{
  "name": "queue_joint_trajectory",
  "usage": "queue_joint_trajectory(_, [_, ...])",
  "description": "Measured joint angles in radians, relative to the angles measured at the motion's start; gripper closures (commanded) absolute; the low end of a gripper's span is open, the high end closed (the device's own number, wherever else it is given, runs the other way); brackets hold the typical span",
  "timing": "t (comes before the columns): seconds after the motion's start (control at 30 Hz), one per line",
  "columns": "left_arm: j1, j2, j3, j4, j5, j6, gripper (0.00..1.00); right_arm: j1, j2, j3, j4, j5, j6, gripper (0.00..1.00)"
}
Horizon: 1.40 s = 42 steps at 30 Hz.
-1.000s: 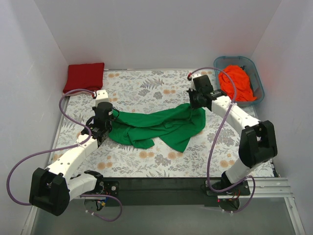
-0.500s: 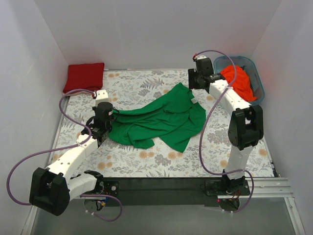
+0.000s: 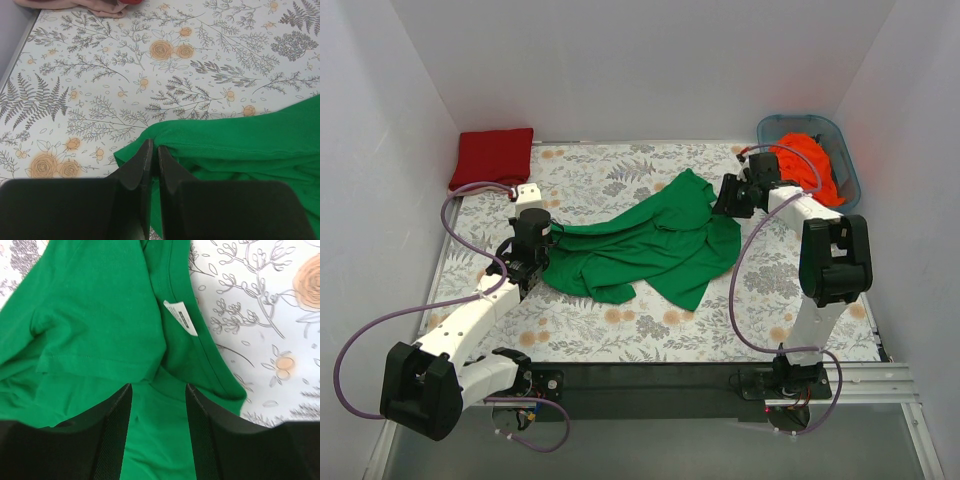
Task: Fold and stack the t-shirts
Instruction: Flatten the tshirt out
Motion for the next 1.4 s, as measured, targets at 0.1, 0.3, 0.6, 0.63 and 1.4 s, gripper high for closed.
queue_joint_trajectory(0.1, [0.000, 0.000, 0.000, 0.000, 0.000, 0.000, 1.00, -0.012, 0.042, 0.001, 0.034, -0.052, 0.031, 0.48])
queue_joint_trajectory(0.3, [0.000, 0.000, 0.000, 0.000, 0.000, 0.001, 1.00, -0.013, 0.120, 0.005, 0.075, -0.134, 0.079, 0.49])
queue_joint_trajectory(0.6, [0.000, 0.001, 0.000, 0.000, 0.000, 0.003, 1.00, -0.013, 0.164, 0.009, 0.114, -0.196, 0.123, 0.51])
queue_joint_trajectory(0.63, [0.000, 0.001, 0.000, 0.000, 0.000, 0.003, 1.00, -0.013, 0.166, 0.009, 0.117, -0.200, 0.125, 0.52])
queue_joint_trajectory(1.4, [0.000, 0.001, -0.002, 0.000, 0.000, 0.003, 1.00, -0.013, 0.169, 0.042, 0.129, -0.147, 0.174, 0.51])
